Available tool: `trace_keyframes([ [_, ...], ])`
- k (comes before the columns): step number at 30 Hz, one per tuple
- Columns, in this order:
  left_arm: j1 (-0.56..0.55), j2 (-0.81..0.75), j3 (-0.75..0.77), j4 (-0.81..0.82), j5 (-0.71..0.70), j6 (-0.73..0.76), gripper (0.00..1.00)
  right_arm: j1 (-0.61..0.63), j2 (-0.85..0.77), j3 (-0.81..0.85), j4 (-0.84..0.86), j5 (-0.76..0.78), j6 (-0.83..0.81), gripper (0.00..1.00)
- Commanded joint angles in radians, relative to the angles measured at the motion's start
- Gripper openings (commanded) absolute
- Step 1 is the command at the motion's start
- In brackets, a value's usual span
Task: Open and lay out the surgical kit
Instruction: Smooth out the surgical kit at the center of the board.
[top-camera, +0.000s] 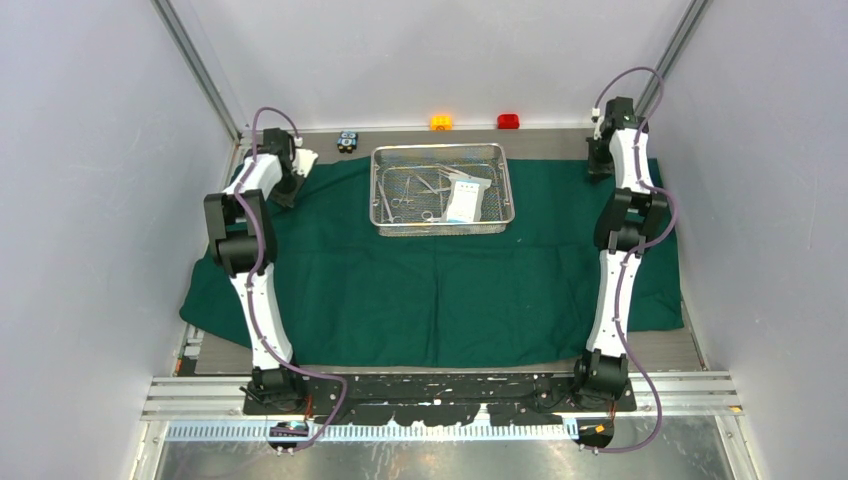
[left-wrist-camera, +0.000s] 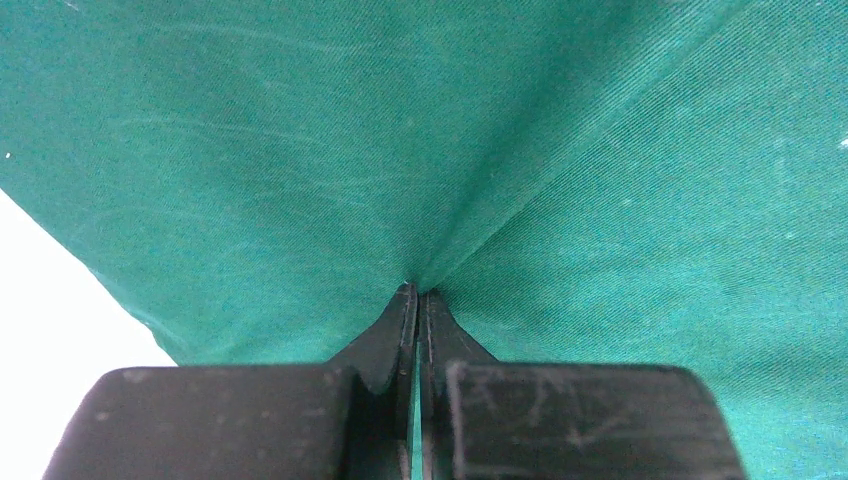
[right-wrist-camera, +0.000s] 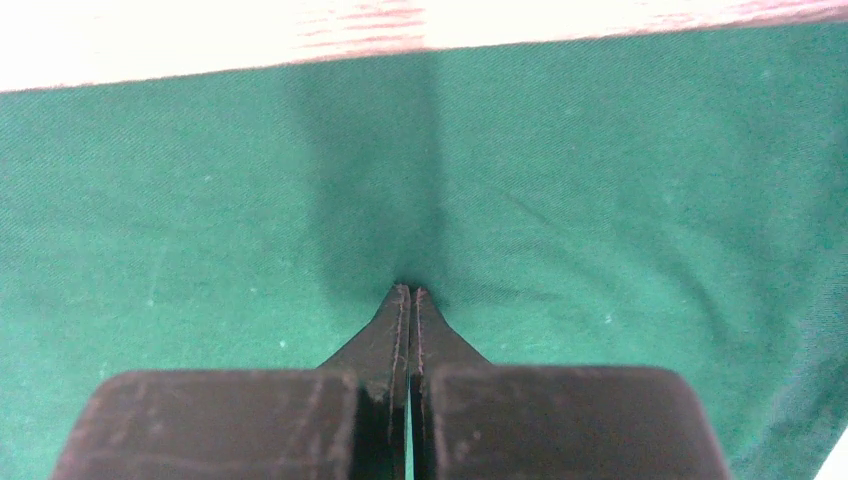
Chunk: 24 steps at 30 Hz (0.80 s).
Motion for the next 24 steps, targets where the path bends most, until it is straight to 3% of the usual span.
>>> trace_keyframes([
  [1,0.017,0.019,-0.065,-0.092,0.008,-0.031,0.0,0.007,0.097,0.041,0.004,0.095,-0.026,0.0],
  [14,0.025,-0.034,-0.166,-0.09,-0.038,-0.004,0.0,0.033,0.121,0.068,0.053,0.119,-0.042,0.0],
  [24,0.025,-0.031,-0.098,-0.103,-0.054,-0.033,0.0,0.033,0.058,0.05,0.074,0.085,-0.043,0.0],
])
